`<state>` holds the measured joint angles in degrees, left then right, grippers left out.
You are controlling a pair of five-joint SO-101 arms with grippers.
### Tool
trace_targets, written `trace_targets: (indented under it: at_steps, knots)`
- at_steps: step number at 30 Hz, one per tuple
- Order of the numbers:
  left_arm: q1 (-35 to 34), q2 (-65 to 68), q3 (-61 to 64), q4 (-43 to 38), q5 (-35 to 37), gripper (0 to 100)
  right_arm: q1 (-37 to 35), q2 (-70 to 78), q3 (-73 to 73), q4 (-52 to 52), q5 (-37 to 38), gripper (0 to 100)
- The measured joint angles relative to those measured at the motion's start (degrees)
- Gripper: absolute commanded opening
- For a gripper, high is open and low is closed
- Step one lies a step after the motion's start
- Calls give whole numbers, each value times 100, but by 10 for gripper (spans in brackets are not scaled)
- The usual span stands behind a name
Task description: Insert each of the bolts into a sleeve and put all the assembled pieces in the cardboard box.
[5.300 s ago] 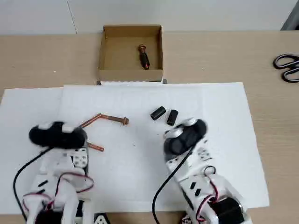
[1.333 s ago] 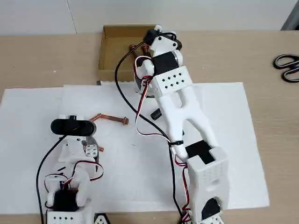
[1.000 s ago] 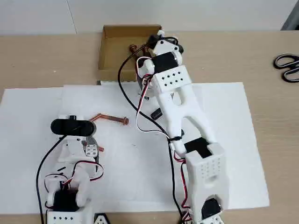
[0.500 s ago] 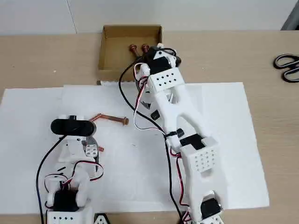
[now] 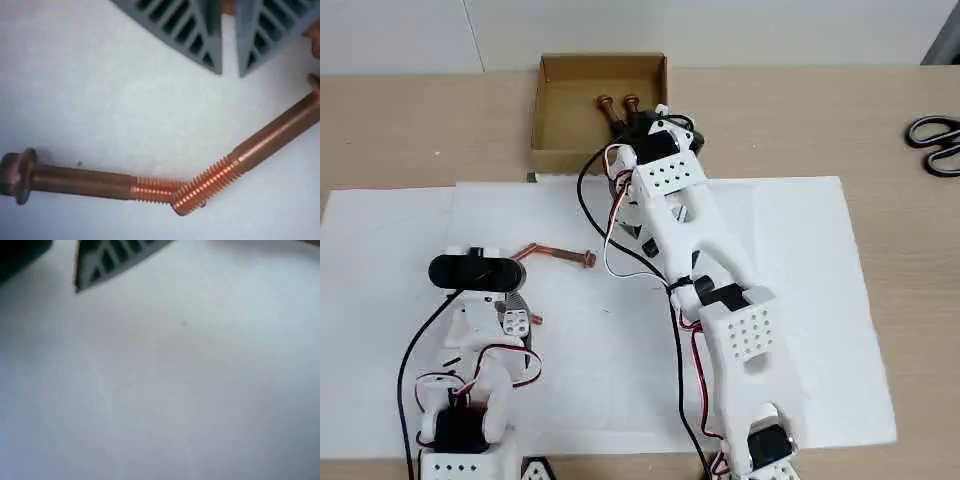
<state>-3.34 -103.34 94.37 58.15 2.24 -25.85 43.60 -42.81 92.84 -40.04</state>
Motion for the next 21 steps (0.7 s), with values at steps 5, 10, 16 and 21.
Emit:
trace_targets:
  at_steps: [5, 10, 16, 21]
  knots:
    - [0, 0, 0, 0, 0, 6, 0, 158, 0, -97, 0, 241]
    - [0, 0, 0, 0, 0, 6, 35, 299, 0, -88, 0, 99]
    - [0, 0, 0, 0, 0, 6, 123, 352, 0, -97, -9, 12]
    - [0, 0, 0, 0, 0, 6, 123, 360, 0, -123, -9, 3]
